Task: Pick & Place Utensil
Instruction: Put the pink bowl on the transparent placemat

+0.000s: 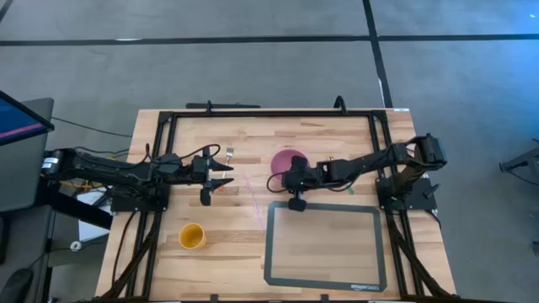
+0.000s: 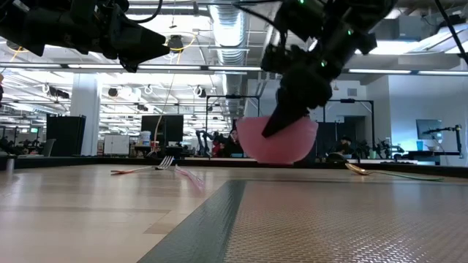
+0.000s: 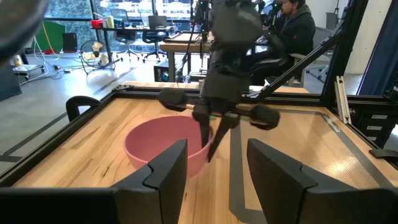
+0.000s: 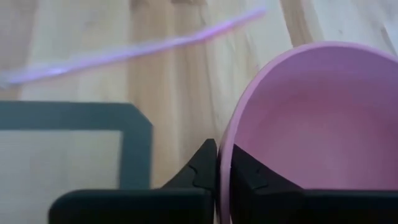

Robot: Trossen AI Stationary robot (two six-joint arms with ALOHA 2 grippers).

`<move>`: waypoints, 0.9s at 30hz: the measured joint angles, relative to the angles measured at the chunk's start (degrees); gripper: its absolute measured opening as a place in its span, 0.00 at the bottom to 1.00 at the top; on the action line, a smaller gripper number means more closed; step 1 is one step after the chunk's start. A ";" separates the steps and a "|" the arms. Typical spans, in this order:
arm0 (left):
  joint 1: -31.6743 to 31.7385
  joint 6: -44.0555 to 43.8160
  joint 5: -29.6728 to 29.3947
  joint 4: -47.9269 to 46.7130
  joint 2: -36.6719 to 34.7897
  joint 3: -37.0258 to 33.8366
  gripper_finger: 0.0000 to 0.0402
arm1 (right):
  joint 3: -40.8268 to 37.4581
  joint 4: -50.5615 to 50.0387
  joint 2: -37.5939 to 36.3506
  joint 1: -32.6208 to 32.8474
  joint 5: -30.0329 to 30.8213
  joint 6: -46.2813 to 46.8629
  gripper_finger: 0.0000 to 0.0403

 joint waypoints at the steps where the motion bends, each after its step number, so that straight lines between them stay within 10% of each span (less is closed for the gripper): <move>1: 0.00 0.00 0.00 0.00 0.00 0.00 0.42 | 0.74 -0.35 -0.02 0.45 0.00 -0.02 0.03; 27: 0.00 0.00 0.00 0.00 0.00 0.00 0.42 | 6.24 -4.78 -0.71 12.70 -0.22 2.12 0.02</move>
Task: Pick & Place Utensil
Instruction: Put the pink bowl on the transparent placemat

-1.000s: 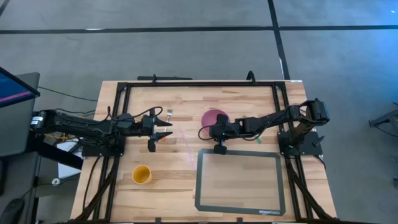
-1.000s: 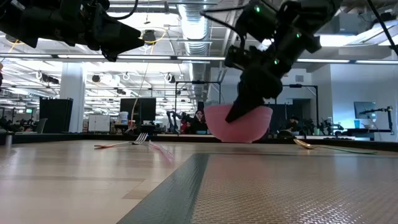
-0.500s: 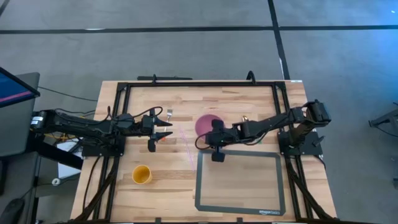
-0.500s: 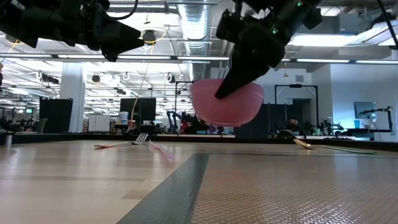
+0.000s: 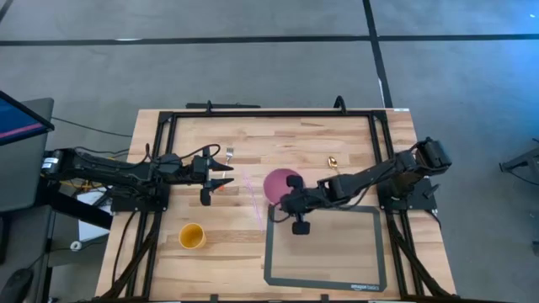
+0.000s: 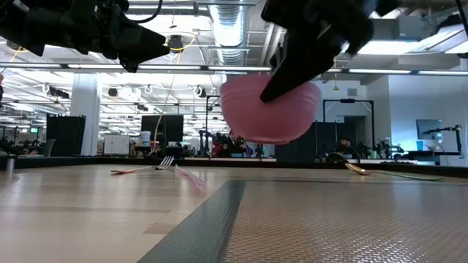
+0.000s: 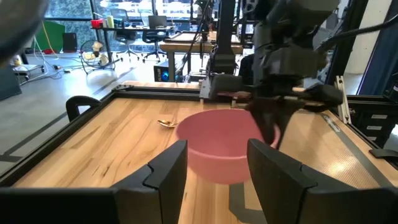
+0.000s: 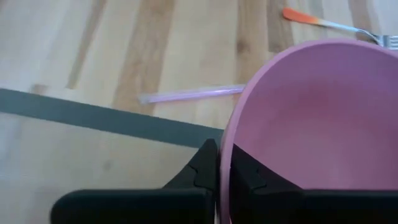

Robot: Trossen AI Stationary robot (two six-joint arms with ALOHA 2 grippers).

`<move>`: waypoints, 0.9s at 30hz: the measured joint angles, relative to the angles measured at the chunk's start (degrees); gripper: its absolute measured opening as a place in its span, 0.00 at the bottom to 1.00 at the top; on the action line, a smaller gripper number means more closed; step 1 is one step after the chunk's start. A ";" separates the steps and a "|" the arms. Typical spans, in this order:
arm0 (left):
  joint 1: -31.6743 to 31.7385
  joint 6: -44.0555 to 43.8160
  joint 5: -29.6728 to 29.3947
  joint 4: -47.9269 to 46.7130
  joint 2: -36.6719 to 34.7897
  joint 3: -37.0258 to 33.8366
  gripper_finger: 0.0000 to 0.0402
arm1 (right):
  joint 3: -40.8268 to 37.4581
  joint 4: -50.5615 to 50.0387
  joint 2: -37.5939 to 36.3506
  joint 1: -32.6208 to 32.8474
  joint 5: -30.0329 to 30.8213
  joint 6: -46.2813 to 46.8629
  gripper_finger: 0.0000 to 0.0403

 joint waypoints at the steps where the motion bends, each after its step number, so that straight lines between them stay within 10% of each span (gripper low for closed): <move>1: 0.02 -0.01 0.00 0.00 0.00 0.00 0.42 | 0.09 0.11 -0.09 0.60 -0.02 1.25 0.02; 27: 0.00 0.01 0.01 0.09 0.00 -0.02 0.42 | 0.05 -7.54 -1.33 22.62 0.25 21.96 0.02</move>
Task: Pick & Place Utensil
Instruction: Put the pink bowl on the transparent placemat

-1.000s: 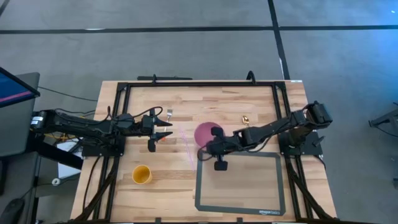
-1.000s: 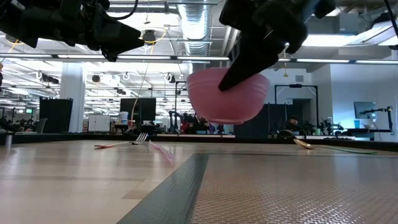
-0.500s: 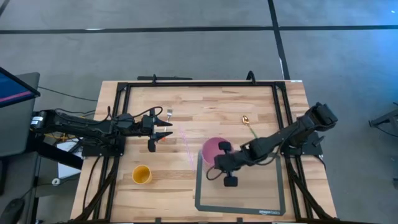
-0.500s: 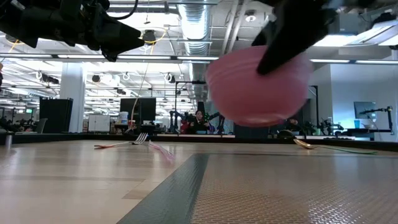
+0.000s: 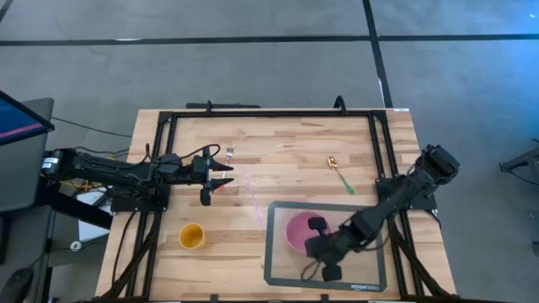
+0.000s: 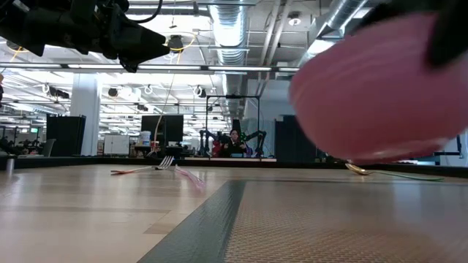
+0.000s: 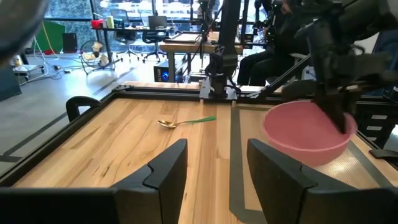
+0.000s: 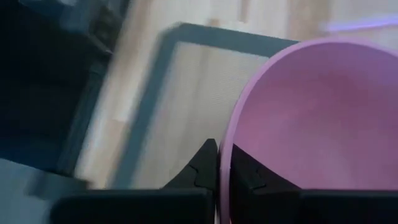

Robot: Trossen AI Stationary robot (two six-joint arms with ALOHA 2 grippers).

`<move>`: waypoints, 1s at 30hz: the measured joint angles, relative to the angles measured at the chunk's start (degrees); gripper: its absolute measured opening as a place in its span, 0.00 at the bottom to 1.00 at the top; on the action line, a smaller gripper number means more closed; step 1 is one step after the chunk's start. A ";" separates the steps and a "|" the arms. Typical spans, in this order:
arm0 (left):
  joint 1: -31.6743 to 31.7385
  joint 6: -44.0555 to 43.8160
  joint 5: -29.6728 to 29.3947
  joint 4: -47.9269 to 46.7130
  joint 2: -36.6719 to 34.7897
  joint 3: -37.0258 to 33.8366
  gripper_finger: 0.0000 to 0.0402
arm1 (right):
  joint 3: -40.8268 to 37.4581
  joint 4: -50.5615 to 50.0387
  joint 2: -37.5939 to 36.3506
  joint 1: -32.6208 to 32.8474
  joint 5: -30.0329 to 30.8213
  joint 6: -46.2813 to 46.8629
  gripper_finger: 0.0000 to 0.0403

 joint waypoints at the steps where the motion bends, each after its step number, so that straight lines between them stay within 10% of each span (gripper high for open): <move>1: 0.00 0.00 -0.01 -0.02 0.00 0.00 0.42 | 0.11 0.09 -0.11 0.79 0.03 1.44 0.02; 30: 0.00 0.02 -1.05 0.68 0.22 0.00 0.42 | -0.02 -2.65 3.23 14.73 11.14 20.08 0.01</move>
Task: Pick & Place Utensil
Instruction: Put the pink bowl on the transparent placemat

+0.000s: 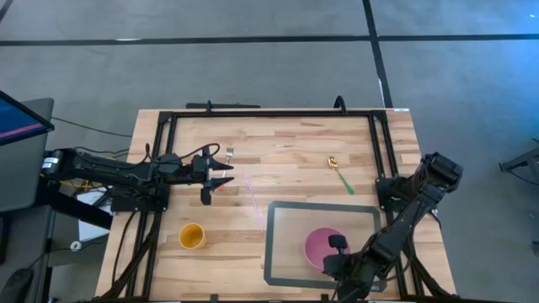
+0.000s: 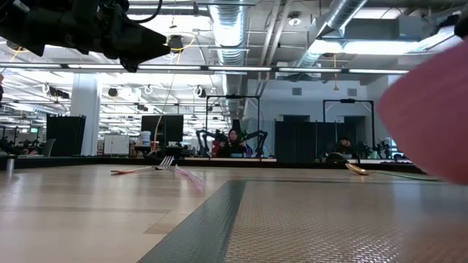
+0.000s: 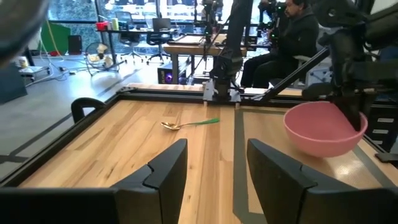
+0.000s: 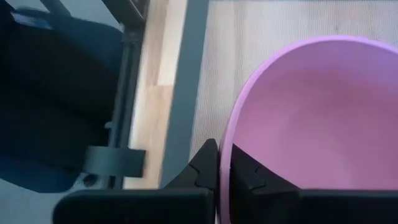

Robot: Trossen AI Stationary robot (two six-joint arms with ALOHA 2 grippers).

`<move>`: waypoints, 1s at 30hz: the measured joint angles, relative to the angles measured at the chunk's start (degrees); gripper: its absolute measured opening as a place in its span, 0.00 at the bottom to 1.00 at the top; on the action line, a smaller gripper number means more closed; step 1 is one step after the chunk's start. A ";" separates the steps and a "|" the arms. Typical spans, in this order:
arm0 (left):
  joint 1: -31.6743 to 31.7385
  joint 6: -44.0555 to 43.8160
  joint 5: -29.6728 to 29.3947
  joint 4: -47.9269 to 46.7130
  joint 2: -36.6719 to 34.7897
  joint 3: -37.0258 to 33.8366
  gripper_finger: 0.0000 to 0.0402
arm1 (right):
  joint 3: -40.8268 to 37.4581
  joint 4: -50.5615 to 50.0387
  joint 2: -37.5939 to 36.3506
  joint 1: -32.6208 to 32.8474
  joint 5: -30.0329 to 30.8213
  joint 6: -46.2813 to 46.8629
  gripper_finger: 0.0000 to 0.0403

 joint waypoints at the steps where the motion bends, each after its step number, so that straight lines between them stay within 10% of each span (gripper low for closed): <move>1: 0.02 -0.01 -0.15 0.00 0.00 0.00 0.42 | 0.00 0.41 0.74 0.10 0.02 -0.03 0.01; 30: 0.00 -0.02 -0.25 -0.02 0.00 0.00 0.42 | -0.11 4.93 6.26 -1.15 -2.65 6.80 0.22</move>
